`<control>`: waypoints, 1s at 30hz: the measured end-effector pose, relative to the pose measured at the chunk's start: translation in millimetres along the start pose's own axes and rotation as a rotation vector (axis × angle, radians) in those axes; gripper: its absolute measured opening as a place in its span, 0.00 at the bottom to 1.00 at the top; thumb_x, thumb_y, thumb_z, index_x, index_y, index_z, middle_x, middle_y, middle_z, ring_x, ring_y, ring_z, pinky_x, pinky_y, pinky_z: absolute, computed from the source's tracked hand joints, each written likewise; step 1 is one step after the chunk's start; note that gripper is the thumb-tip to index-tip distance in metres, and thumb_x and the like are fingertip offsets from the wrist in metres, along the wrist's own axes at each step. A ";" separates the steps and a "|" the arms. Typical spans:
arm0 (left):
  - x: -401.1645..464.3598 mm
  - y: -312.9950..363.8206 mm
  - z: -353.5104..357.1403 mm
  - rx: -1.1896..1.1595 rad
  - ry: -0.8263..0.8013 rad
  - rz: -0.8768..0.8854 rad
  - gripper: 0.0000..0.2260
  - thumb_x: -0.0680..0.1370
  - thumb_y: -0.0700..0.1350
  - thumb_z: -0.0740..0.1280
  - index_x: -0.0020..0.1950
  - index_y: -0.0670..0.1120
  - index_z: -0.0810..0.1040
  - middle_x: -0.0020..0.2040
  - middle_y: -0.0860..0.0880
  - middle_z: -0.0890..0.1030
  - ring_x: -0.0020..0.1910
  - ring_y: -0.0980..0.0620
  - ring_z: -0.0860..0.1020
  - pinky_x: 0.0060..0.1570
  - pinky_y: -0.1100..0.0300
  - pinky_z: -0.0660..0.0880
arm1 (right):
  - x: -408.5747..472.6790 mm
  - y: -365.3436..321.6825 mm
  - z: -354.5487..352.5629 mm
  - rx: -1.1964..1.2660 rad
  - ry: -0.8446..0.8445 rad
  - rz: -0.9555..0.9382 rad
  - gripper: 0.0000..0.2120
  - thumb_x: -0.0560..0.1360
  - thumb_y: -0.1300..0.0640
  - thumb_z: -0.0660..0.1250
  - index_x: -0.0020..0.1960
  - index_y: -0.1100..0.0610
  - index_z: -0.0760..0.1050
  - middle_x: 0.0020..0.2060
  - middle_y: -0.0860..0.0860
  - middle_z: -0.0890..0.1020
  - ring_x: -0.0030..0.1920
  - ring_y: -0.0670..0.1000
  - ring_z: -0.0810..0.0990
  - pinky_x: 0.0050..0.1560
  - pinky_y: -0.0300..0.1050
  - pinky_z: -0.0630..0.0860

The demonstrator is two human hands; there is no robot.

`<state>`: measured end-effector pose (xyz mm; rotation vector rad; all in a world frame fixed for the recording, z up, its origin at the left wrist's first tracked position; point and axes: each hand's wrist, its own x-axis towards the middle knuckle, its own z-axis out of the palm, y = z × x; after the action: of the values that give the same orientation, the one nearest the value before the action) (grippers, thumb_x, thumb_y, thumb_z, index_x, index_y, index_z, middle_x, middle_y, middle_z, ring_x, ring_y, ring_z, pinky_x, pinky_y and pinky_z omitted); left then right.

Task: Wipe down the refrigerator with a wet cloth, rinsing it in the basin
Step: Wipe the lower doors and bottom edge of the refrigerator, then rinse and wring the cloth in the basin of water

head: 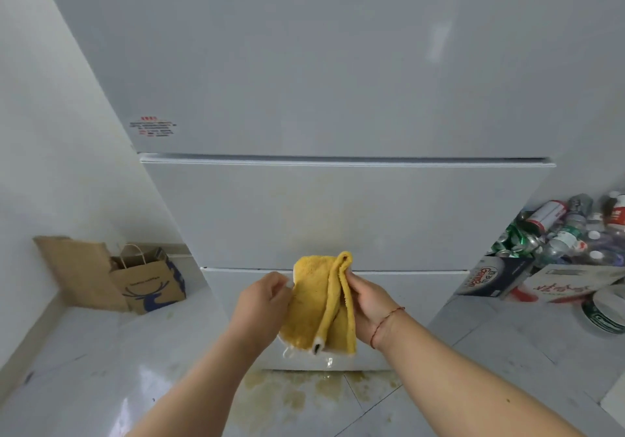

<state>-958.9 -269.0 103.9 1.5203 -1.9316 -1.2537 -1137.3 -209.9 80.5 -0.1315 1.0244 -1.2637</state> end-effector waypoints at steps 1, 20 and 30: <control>-3.8 -2.8 -4.1 -0.002 0.027 -0.009 0.09 0.78 0.48 0.60 0.44 0.51 0.79 0.42 0.49 0.82 0.45 0.47 0.80 0.49 0.46 0.79 | 1.0 2.5 5.8 0.011 -0.001 0.036 0.25 0.81 0.45 0.55 0.61 0.64 0.77 0.57 0.64 0.80 0.59 0.63 0.79 0.62 0.62 0.71; -91.7 -88.3 -80.1 -0.153 0.070 -0.146 0.16 0.70 0.54 0.76 0.53 0.51 0.78 0.49 0.49 0.79 0.42 0.57 0.76 0.41 0.65 0.75 | 6.8 114.1 144.2 0.149 0.058 0.199 0.29 0.82 0.42 0.49 0.61 0.64 0.75 0.53 0.65 0.80 0.52 0.64 0.78 0.48 0.58 0.74; -167.4 -156.1 -162.1 -0.239 0.264 -0.237 0.10 0.72 0.51 0.74 0.50 0.49 0.78 0.46 0.49 0.79 0.39 0.54 0.76 0.34 0.66 0.72 | -14.3 220.2 234.4 0.065 -0.051 0.321 0.36 0.78 0.34 0.51 0.64 0.64 0.74 0.59 0.66 0.79 0.58 0.67 0.77 0.52 0.62 0.75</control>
<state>-691.3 -184.8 99.1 1.7242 -1.4155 -1.2525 -815.8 -221.5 92.1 0.0497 0.9181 -0.9947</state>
